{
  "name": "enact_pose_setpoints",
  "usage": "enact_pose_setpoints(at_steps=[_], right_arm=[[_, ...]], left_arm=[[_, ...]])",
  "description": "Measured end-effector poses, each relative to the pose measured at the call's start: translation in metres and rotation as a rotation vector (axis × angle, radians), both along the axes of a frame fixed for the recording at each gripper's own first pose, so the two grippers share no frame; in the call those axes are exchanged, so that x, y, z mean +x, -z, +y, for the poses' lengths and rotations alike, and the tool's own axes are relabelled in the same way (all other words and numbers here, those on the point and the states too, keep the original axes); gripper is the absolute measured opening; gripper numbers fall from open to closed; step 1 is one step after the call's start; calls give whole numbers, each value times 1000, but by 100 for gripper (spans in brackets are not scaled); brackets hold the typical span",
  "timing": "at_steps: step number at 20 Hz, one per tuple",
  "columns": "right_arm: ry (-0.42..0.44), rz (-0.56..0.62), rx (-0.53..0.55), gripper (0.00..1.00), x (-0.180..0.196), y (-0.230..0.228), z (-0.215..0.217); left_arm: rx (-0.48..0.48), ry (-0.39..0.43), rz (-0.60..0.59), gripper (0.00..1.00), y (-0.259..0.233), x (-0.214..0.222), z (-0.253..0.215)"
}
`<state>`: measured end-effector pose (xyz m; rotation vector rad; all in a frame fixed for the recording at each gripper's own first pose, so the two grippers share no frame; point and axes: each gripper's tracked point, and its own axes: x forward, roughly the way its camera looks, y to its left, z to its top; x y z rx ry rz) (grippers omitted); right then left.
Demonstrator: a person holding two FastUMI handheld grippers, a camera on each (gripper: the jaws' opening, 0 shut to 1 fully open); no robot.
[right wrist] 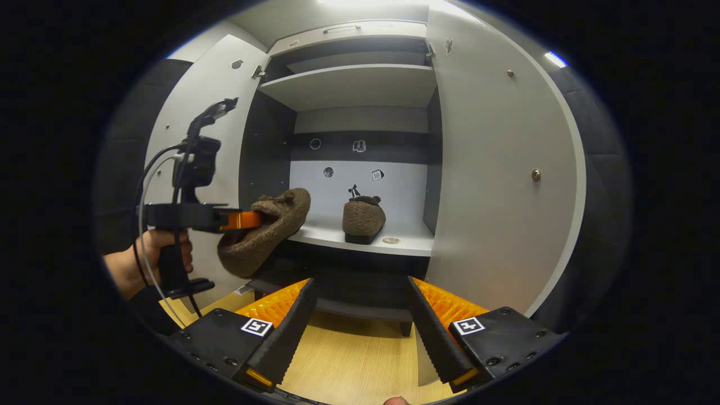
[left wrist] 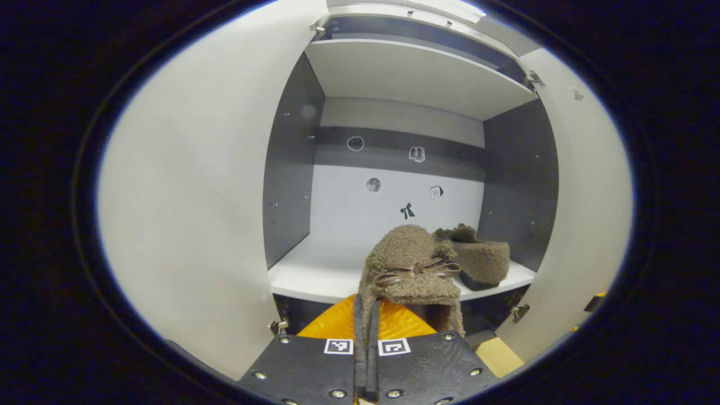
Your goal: Grab one shoe with the right hand and put it into the shoe cabinet, grab the other shoe with the left hand and put it into the shoe cabinet; then close the right door with the right hand and the left door with the left hand.
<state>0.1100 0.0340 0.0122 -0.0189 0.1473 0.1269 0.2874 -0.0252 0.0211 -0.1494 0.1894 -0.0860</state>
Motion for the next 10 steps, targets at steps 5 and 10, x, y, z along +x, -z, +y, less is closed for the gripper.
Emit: enact_pose_setpoints(at_steps=[5,10], right_arm=[[21,30,24,97,-4,7,-3],[51,38,18,100,-9,7,-12]], left_arm=[[-12,1,-6,1,-22,75,3],[-10,-12,67,1,-16,142,2]])
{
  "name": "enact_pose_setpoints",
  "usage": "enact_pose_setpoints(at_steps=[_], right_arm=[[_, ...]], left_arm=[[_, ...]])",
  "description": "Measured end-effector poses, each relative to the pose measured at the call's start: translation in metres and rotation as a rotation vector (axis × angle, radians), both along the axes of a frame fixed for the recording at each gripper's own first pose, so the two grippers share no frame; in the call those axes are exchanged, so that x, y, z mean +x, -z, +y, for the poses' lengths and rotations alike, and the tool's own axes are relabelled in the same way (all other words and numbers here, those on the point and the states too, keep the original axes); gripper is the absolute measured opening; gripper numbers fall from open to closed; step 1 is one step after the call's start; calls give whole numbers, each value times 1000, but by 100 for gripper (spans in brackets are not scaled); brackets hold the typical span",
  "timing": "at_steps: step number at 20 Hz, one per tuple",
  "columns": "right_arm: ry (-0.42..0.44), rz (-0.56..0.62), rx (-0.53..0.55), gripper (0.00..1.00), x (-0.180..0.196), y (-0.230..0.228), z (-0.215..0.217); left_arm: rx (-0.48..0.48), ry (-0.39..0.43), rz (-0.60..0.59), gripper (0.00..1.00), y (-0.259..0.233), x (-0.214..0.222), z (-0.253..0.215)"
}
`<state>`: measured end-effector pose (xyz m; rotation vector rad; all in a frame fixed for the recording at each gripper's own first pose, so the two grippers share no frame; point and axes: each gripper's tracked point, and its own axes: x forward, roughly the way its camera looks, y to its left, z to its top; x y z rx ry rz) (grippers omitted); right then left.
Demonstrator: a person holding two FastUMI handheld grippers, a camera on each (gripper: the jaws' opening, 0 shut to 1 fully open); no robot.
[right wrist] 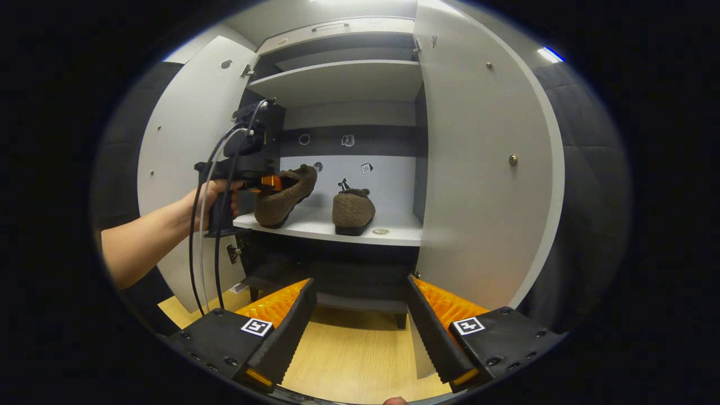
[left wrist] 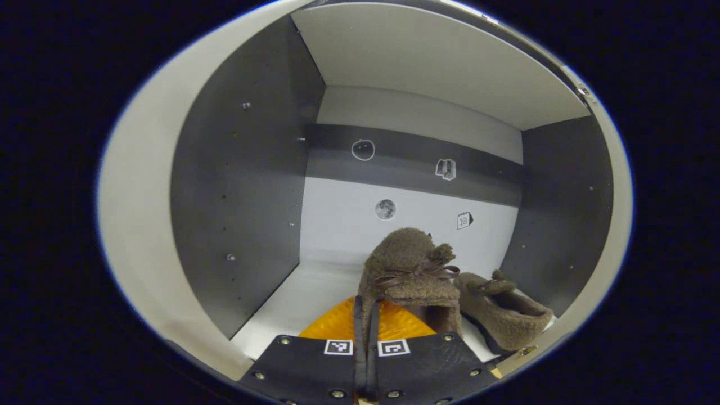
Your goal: Grab one shoe with the right hand and put it into the shoe cabinet, grab the other shoe with the left hand and put it into the shoe cabinet; then close the right door with the right hand and the left door with the left hand.
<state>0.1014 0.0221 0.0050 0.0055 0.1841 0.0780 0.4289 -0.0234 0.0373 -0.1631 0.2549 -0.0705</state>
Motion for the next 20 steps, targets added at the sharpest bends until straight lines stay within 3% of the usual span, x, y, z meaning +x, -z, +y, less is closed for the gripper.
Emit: enact_pose_setpoints(at_steps=[3,5,9,10,11,12,13,14,17,20], right_arm=[[4,10,1,100,-1,2,-4],[1,6,9,100,-3,-2,-6],[-9,-25,17,97,-7,-15,-13],[-12,-32,21,100,-8,-19,-16],[-15,-39,28,100,-11,-23,-19],[-18,-47,37,97,-14,-27,-22],[-24,-51,45,100,-17,-32,-24],[-31,-51,53,97,-21,-36,-27],[-56,-88,67,97,-37,-59,-36],[-58,-125,46,98,-53,-78,-50]], left_arm=[[94,32,88,2,21,13,-8],[132,54,60,18,10,17,-13],[151,38,33,93,-3,-6,-7],[147,29,23,93,-7,-15,-4],[137,20,12,86,-11,-26,-2],[123,18,2,86,-16,-38,-1],[111,18,-8,93,-20,-51,-1],[103,30,-18,86,-25,-65,-2],[116,65,-69,89,-44,-115,-8],[133,70,-113,86,-58,-163,-13]])
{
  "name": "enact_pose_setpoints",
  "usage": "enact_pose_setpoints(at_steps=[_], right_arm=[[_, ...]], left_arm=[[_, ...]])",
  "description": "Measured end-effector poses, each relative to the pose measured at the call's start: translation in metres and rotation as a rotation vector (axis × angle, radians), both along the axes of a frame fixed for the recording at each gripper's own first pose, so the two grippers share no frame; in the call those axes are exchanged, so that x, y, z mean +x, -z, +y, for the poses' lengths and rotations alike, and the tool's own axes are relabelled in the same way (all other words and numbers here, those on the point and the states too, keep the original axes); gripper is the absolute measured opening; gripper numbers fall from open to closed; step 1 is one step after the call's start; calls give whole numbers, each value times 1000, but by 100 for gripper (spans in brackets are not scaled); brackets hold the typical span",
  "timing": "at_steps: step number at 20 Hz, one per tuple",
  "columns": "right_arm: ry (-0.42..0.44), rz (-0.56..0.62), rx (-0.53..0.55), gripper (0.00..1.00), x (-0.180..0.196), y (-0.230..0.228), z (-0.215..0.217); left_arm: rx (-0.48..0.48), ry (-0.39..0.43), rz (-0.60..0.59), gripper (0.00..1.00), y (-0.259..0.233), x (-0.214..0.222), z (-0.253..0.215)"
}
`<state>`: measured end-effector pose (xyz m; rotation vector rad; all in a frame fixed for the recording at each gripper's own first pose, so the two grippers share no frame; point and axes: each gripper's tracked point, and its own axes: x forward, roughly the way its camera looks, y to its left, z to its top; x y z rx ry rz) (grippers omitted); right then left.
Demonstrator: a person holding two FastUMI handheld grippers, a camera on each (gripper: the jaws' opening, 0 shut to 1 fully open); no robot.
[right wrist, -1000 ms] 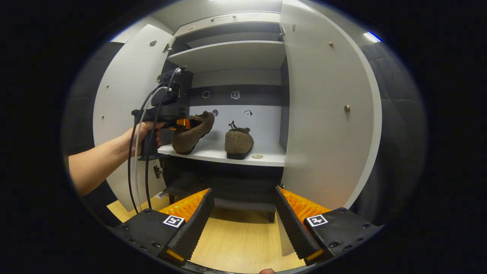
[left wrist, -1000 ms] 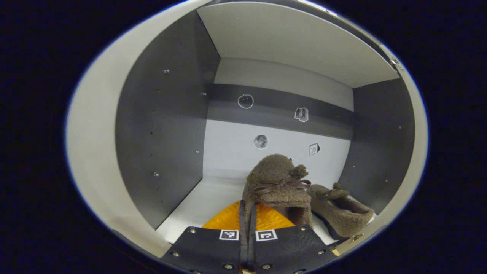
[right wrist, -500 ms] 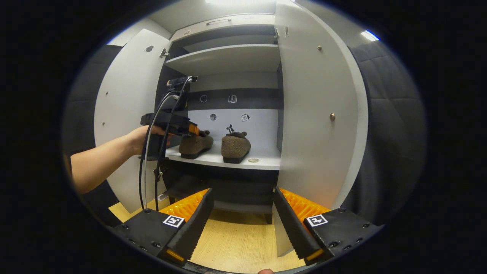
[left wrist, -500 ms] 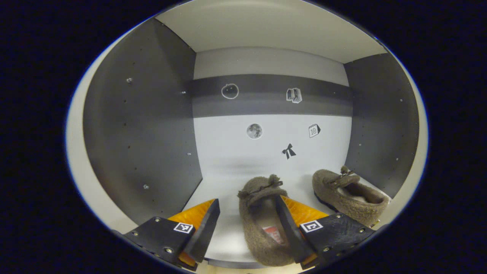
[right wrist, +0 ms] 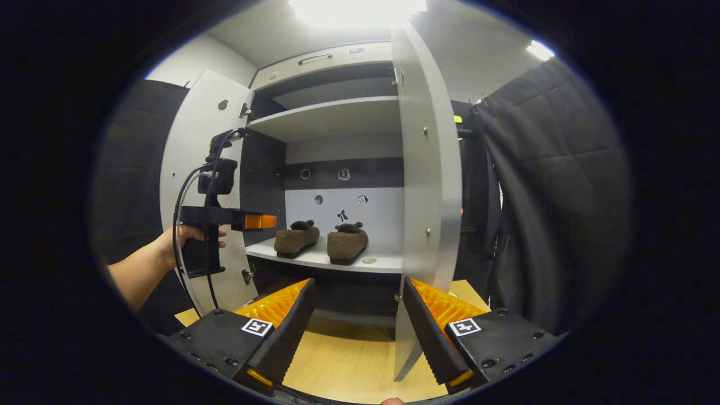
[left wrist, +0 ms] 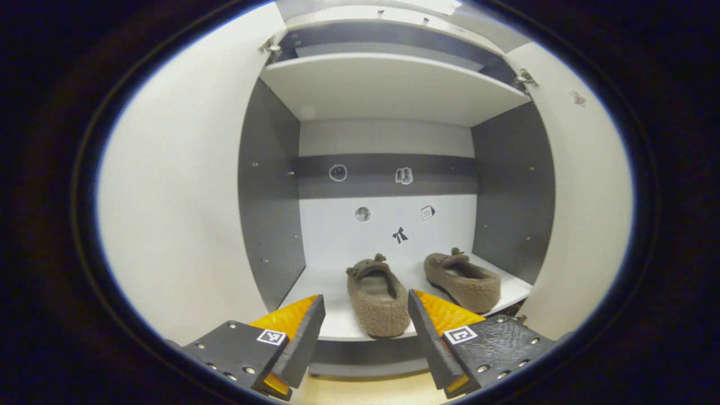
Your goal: Grab one shoe with the right hand and put it into the shoe cabinet, grab the other shoe with the left hand and put it into the shoe cabinet; then close the right door with the right hand and the left door with the left hand.
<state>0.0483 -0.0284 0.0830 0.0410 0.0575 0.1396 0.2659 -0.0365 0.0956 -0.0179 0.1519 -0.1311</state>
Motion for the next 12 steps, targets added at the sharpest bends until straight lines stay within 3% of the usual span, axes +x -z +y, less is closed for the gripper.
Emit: enact_pose_setpoints(at_steps=[1,2,3,6,9,12], right_arm=[[-1,-4,-2,98,-5,-3,-5],[-7,-6,2,98,-10,-6,-9],[-13,-5,12,98,-15,-9,-13],[4,-7,57,98,-23,-22,-37],[88,-25,89,98,-29,-39,-79],[230,-49,64,98,-27,-51,-131]], left_arm=[[-7,-3,-3,86,-1,-16,1],[-17,-10,-3,92,-2,-32,2],[-27,-9,-5,86,-4,-51,2],[-17,-4,-18,86,-7,-99,6],[-20,-4,-16,86,-6,-142,14],[-61,9,-12,86,-1,-173,19]])
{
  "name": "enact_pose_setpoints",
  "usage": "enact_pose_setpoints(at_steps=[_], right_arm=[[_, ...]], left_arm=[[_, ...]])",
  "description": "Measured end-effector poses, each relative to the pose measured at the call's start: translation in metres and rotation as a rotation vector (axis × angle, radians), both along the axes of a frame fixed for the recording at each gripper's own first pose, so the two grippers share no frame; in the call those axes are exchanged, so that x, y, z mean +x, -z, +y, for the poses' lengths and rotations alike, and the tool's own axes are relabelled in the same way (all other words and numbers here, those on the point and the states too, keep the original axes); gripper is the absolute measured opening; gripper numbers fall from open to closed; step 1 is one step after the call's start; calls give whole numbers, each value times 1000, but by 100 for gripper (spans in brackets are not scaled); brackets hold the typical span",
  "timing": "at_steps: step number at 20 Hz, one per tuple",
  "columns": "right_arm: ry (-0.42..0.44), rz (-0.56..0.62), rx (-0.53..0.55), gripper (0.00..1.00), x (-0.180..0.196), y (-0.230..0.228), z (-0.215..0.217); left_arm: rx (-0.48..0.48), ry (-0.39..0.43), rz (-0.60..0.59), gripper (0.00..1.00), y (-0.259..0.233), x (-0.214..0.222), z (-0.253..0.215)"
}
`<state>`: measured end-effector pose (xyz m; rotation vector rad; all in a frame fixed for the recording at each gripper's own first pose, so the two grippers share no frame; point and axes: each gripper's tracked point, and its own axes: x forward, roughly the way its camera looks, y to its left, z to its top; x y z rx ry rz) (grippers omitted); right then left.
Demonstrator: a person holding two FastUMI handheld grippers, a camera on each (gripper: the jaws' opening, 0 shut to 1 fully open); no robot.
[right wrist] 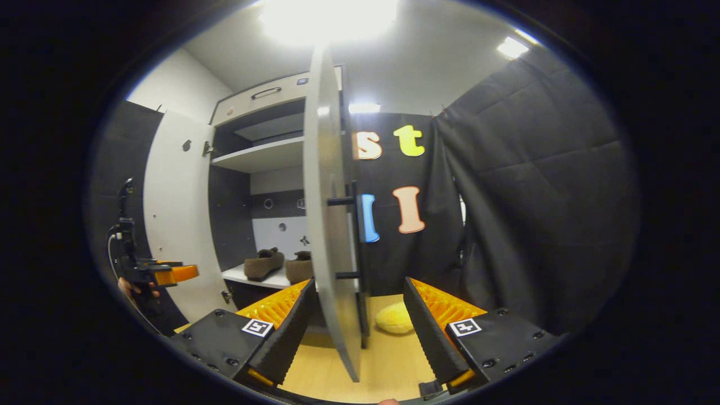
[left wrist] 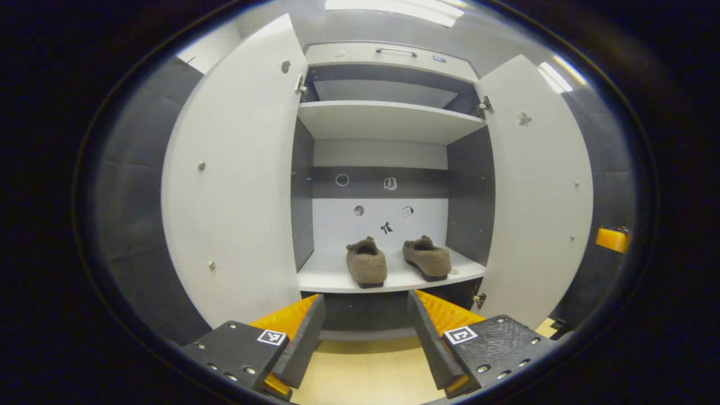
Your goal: Grab one shoe with the right hand and put it into the shoe cabinet, grab the other shoe with the left hand and put it into the shoe cabinet; then close the right door with the right hand and the left door with the left hand.
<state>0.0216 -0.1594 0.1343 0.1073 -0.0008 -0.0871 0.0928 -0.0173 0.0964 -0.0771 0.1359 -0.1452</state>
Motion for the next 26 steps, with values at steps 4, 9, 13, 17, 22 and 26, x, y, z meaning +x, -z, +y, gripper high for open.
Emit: enact_pose_setpoints(at_steps=[4,9,13,17,22,26], right_arm=[[207,-16,-45,95,11,-11,-53],[298,-33,-41,95,39,-20,-55],[313,-22,-94,90,49,-21,-36],[376,-19,-116,93,45,-26,-24],[355,-24,-114,89,43,-28,6],[288,-64,-129,93,47,-34,45]], left_arm=[[-48,18,6,86,2,-28,9],[-38,-6,-11,86,-10,-58,52],[5,-67,-66,85,-24,-68,107],[-13,-99,-76,85,-23,-64,148],[-46,-137,-77,86,-15,-49,188],[-50,-158,-94,86,-18,-39,212]])
